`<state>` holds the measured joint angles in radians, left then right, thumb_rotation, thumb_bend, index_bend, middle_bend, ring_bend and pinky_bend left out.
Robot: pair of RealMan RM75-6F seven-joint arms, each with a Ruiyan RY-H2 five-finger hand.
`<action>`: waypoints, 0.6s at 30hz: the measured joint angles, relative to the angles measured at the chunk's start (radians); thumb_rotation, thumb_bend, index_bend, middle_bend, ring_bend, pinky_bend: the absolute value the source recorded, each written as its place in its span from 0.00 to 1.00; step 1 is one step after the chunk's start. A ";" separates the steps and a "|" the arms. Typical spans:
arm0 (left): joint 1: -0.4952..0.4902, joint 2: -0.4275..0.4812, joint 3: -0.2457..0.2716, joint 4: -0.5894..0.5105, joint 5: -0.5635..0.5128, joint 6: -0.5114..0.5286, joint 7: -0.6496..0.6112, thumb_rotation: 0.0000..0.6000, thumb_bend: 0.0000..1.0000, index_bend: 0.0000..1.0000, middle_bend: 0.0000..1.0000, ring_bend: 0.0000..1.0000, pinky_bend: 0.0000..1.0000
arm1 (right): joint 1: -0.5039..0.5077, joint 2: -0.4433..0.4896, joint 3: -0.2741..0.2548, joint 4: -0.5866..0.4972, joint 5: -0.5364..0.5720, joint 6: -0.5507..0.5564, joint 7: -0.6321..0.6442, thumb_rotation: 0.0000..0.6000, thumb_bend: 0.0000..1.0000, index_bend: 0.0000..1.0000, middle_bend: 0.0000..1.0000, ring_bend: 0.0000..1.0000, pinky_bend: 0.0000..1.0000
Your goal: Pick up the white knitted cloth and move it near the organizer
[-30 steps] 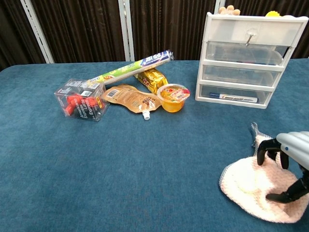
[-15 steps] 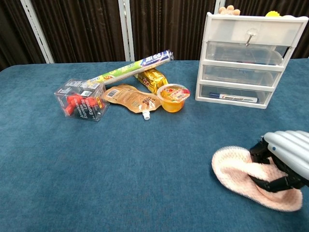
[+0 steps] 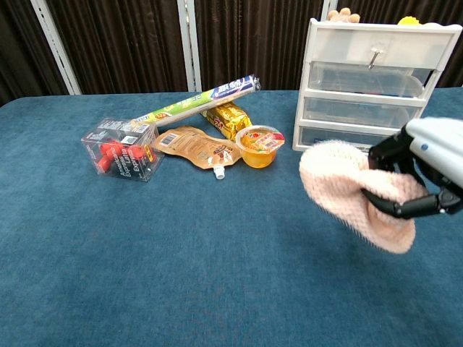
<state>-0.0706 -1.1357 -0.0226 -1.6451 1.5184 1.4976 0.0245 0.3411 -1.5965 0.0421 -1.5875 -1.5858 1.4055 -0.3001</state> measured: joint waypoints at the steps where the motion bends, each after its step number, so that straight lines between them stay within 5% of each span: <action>1: 0.000 0.000 0.000 0.000 -0.001 -0.001 0.000 1.00 0.00 0.00 0.00 0.00 0.00 | 0.003 0.003 0.002 0.009 -0.013 0.007 0.028 1.00 0.47 0.69 0.76 0.75 0.88; 8: -0.001 -0.001 -0.003 -0.001 -0.007 -0.002 0.000 1.00 0.00 0.00 0.00 0.00 0.00 | 0.011 -0.008 0.036 0.078 -0.045 0.062 0.239 1.00 0.47 0.69 0.76 0.75 0.88; 18: 0.000 -0.005 -0.005 -0.001 -0.011 0.000 0.005 1.00 0.00 0.00 0.00 0.00 0.00 | 0.015 -0.036 0.170 0.008 0.115 0.057 0.412 1.00 0.47 0.69 0.76 0.75 0.88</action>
<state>-0.0701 -1.1409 -0.0275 -1.6465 1.5072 1.4972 0.0294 0.3562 -1.6320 0.2119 -1.5792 -1.4708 1.4626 0.1117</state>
